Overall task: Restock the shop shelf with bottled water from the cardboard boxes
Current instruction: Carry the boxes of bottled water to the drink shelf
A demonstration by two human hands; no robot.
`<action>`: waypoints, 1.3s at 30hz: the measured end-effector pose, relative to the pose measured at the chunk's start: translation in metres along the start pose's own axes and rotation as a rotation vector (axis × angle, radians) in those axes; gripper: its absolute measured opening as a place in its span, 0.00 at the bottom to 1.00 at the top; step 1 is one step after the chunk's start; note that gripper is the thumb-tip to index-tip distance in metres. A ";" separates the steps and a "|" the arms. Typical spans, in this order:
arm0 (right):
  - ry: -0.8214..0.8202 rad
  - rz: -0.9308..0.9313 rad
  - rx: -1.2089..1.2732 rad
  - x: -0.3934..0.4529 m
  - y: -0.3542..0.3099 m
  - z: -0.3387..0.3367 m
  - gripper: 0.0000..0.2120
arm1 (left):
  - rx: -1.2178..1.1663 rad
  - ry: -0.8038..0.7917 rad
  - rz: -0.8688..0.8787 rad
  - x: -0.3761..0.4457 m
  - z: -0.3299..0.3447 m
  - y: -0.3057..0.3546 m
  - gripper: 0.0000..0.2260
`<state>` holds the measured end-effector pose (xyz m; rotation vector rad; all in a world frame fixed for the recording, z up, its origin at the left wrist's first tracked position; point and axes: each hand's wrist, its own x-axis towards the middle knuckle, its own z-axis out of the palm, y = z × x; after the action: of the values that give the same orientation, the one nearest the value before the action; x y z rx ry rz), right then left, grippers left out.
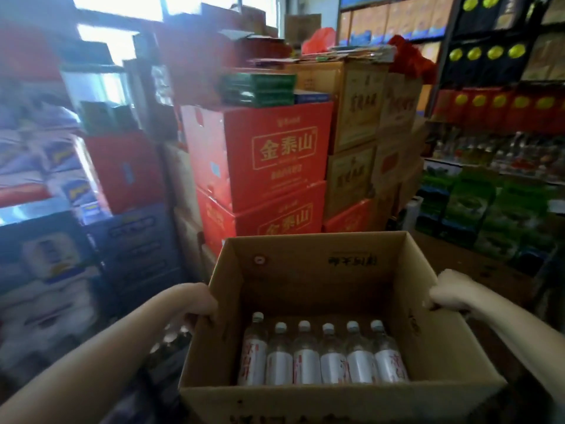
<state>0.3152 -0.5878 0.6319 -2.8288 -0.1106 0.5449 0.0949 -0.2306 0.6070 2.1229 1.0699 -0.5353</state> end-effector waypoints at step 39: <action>-0.534 -1.849 -0.658 -0.615 -0.556 0.432 0.11 | -1.163 0.650 -1.266 -0.539 0.110 -0.616 0.06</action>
<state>-0.4310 -0.0251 0.6104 -1.5587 -2.7928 0.6730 -0.7239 -0.3374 0.6245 0.3926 2.2813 0.3132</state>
